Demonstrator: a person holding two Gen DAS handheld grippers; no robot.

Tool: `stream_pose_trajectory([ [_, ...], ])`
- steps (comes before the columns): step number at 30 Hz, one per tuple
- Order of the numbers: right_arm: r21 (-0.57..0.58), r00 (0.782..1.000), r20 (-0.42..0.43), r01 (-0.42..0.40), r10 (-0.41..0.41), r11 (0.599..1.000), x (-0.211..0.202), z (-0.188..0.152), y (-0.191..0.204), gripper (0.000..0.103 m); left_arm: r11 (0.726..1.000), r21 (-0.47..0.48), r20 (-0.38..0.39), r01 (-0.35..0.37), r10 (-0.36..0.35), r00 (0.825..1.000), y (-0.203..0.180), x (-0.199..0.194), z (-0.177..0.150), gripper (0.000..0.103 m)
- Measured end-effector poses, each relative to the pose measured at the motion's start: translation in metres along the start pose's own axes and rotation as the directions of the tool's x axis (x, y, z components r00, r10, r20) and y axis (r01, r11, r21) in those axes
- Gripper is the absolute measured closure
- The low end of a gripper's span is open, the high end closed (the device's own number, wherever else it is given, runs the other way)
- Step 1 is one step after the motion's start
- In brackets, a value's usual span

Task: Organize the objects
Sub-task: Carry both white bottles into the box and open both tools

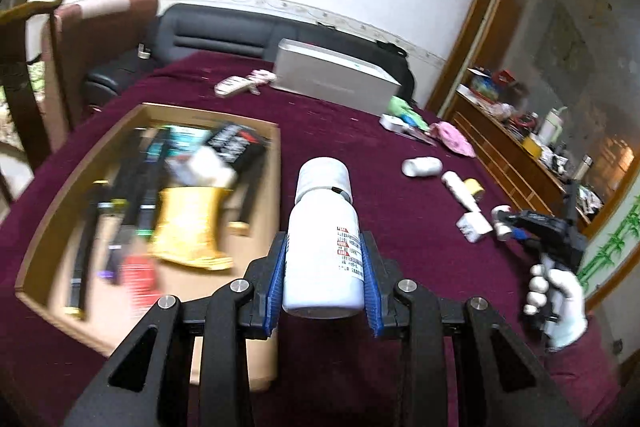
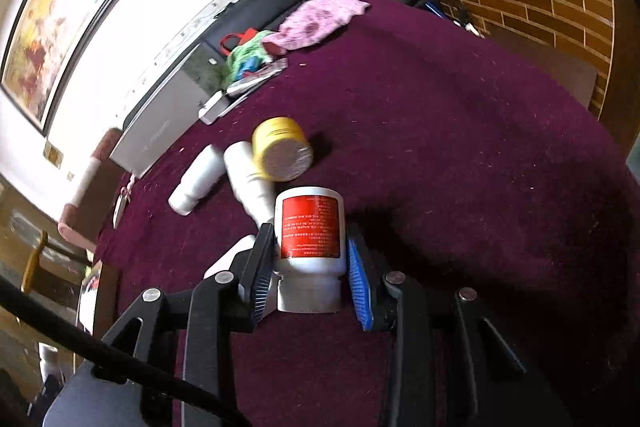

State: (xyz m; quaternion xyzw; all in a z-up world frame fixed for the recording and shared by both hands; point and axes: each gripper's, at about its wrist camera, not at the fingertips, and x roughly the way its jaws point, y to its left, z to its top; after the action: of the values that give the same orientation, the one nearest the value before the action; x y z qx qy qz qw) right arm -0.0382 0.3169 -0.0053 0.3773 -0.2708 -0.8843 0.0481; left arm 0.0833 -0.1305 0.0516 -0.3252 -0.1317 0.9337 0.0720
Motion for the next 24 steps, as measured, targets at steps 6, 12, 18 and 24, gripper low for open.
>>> stream_pose_trajectory([
  [6,-0.131,0.986,-0.086,-0.152,0.142,0.980,-0.020,-0.034,0.084,0.071,0.995,-0.054,0.045,-0.082,0.084,0.995,0.046,-0.015,-0.005,0.074],
  [12,-0.198,0.909,-0.305,-0.353,0.285,0.914,0.008,-0.091,0.184,0.071,0.986,-0.085,0.027,-0.141,0.143,0.989,0.079,-0.013,-0.015,0.074],
  [18,-0.211,0.830,-0.463,-0.443,0.310,0.871,0.043,-0.142,0.255,0.070,0.981,-0.084,0.018,-0.174,0.176,0.984,0.099,-0.011,-0.016,0.074],
  [24,-0.279,0.819,-0.511,-0.446,0.261,0.851,0.060,-0.171,0.296,0.070,0.978,-0.144,-0.034,-0.148,0.144,0.989,0.120,0.007,-0.023,0.074],
])
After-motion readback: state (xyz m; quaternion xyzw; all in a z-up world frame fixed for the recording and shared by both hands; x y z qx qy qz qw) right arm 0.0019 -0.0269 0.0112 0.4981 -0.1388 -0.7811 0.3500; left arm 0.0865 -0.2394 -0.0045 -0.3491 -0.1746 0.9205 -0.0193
